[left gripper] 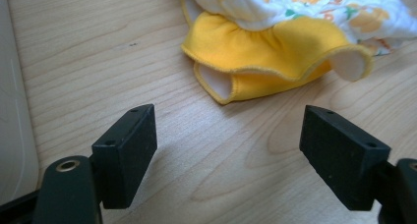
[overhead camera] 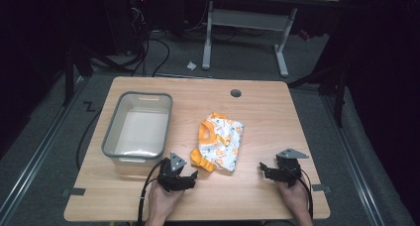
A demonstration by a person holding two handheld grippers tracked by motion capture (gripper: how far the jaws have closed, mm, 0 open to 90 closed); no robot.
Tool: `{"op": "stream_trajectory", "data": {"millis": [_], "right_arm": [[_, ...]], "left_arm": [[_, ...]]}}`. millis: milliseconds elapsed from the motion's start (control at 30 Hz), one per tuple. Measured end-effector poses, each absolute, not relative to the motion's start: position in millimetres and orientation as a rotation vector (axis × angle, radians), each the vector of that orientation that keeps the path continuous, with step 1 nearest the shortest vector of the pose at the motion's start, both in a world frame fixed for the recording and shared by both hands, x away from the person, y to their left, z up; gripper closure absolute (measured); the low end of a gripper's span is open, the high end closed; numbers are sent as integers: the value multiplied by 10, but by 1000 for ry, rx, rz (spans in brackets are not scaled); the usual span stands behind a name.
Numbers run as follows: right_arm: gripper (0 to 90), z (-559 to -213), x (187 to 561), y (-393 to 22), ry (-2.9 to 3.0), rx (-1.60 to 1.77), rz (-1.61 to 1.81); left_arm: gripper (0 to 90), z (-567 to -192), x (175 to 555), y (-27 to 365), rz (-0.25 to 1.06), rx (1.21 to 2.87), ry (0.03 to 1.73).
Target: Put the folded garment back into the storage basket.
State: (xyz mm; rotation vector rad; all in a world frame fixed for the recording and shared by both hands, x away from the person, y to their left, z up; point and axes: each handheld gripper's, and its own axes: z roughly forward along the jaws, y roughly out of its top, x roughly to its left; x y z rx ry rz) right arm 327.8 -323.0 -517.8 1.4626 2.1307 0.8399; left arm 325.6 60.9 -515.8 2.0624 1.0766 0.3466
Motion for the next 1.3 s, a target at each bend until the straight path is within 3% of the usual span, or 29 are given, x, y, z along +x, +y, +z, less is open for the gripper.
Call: {"op": "stream_trajectory", "data": {"millis": [533,1300], "right_arm": [[237,-5179,3276,-3232,2133,1459,842],[237,-5177,3270,-3233,2135,1461,841]], "left_arm": [[284,-4918,3212,572,283,2052,1027],[267,-4704,3486,266,281,2070,1017]]}}
